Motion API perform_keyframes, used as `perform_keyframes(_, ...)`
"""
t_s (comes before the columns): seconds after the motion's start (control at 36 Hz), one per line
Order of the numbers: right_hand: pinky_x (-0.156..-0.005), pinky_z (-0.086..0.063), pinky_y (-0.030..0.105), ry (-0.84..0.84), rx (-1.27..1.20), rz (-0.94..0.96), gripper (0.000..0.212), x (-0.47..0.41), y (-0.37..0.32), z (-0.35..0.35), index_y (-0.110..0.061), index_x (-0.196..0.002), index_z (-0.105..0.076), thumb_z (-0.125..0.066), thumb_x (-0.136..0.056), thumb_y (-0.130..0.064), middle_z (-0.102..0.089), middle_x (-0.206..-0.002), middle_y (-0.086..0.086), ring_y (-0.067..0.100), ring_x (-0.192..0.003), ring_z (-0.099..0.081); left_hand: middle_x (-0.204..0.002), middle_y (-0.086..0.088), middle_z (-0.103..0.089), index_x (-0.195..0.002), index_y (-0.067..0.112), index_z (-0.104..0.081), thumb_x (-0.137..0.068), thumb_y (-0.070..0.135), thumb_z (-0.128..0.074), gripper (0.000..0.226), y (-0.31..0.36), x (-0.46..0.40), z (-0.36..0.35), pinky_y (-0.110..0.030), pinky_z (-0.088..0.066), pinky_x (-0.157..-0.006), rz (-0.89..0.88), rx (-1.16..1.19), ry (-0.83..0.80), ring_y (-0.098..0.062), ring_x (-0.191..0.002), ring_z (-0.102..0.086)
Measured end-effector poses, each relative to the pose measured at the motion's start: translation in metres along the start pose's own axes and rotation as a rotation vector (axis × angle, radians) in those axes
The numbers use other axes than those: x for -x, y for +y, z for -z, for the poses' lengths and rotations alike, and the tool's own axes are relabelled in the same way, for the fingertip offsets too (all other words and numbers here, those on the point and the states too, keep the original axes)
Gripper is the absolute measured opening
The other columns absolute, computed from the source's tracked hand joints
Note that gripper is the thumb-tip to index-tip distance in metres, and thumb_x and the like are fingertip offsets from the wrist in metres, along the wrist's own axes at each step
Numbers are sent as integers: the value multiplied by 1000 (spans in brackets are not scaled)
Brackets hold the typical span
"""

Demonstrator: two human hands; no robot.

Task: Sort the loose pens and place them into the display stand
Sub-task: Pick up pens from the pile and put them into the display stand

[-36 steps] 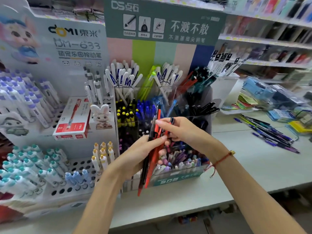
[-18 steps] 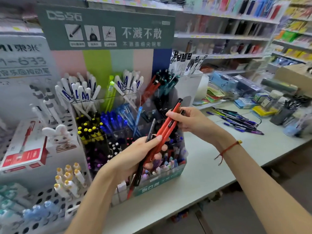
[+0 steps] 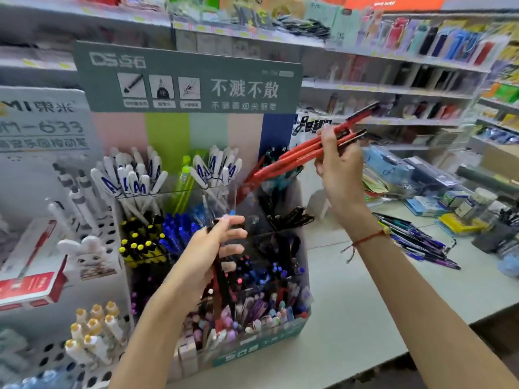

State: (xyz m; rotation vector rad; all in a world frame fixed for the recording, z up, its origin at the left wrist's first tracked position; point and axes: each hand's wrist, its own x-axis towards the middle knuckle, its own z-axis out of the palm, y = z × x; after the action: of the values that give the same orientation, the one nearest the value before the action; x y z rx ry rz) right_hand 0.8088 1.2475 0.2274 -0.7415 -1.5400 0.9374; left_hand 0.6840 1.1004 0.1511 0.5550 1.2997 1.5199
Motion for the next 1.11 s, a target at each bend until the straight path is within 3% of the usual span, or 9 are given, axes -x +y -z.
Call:
perform_keyframes(0.08, -49, -34, 13, 18, 158, 130, 40, -19, 5, -24, -15, -62, -55, -49, -100, -28, -48, -48, -13, -1, -42, -44, -55, 7, -38, -93, 12, -57, -102, 25, -38, 25, 0, -6, 5, -14, -22, -30, -26, 191, 32, -2, -37, -29)
perform_keyframes(0.22, -54, -38, 14, -195, 542, 240, 34, -27, 30, -56, -9, -76, -57, -54, -97, -35, -53, -62, -7, 3, -56, -51, -59, 6, -30, -84, 13, -50, -98, 18, -45, 15, -1, -3, 4, -15, -18, -34, -12, 416, -34, -3, -40, -25)
perform_keyframes(0.36, -77, -35, 31, -271, 943, 259, 39, -31, 46, -63, -12, -94, -69, -66, -83, -49, -59, -96, 6, 25, -100, -49, -65, 3, -33, -94, 9, -50, -86, 12, -46, 9, -2, 2, 8, -17, -24, -37, -16, 532, -91, -7, -45, -28)
perform_keyframes(0.5, -91, -41, 37, -177, 722, 386, 66, -18, 50, -56, -14, -133, -48, -77, -76, -26, -59, -114, 5, 22, -107, -53, -68, 2, -37, -94, 10, -50, -84, 12, -41, 13, -4, 6, 14, -20, -31, -42, -21, 575, -134, -9, -51, -28)
perform_keyframes(0.61, -102, -30, 37, -304, 882, 492, 50, -5, 59, -53, -10, -136, -49, -60, -91, -29, -58, -127, 7, 27, -124, -46, -70, 2, -43, -95, 11, -48, -88, 8, -40, 11, -5, 9, 14, -21, -43, -50, -14, 613, -126, -10, -53, -36)
perform_keyframes(0.75, -104, -33, 32, -163, 734, 538, 44, 21, 38, -44, -15, -135, -52, -57, -92, -25, -57, -126, 3, 20, -121, -44, -87, -4, -72, -99, 7, -57, -100, 7, -39, 18, -8, 14, 10, -31, -60, -71, -93, 552, -26, -13, -69, -68)
perform_keyframes(0.86, -90, -38, 21, -479, 533, 322, 21, 59, 18, -38, -20, -108, -72, -59, -94, -28, -56, -100, -6, 11, -103, -48, -98, -6, -75, -107, 6, -61, -100, 6, -39, 23, -10, 15, 4, -30, -60, -73, -124, 355, -100, -16, -88, -72)
perform_keyframes(0.94, -83, -37, 8, -765, 452, 100, 19, 73, 12, -31, -22, -106, -73, -60, -93, -27, -53, -100, -7, 1, -95, -48, -108, -8, -72, -113, 6, -61, -100, 8, -40, 24, -11, 16, 3, -26, -57, -81, -140, 205, -181, -16, -99, -69)
perform_keyframes(1.11, -75, -39, 10, -791, 403, 67, 12, 72, 7, -13, -25, -98, -76, -68, -89, -24, -57, -98, -7, 3, -86, -52, -111, -8, -71, -118, 4, -60, -100, 8, -41, 27, -8, 19, 2, -23, -56, -83, -83, 109, -299, -17, -105, -67)
